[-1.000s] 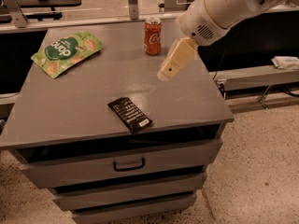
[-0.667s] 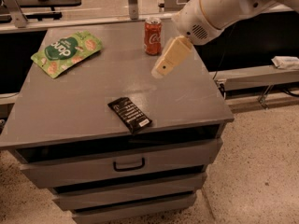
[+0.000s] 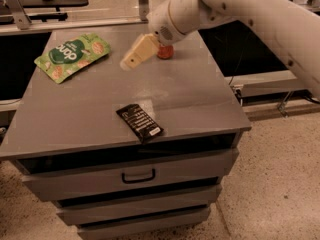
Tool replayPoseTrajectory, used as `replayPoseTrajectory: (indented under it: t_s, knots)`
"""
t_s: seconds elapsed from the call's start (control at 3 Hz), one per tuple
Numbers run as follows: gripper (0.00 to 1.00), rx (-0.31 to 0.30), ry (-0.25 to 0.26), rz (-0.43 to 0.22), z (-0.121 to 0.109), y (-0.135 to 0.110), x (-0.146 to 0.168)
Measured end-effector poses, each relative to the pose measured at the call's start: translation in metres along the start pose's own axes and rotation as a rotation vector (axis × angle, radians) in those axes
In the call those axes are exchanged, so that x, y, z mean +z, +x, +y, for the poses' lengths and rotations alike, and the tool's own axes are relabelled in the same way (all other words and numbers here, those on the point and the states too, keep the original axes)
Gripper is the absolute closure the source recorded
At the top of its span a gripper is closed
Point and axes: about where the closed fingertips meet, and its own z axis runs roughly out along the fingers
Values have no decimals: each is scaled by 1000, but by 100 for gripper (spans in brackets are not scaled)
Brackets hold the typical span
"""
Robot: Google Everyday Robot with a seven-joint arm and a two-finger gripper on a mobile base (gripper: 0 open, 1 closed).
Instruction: Move green rice chip bag near coke can
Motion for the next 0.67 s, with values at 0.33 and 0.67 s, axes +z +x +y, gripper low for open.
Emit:
replayPoseTrajectory:
  t_s: [0.33, 0.67]
  knots:
    - [0, 26, -26, -77, -10, -19, 61]
    - [0, 50, -42, -145, -20, -37, 113]
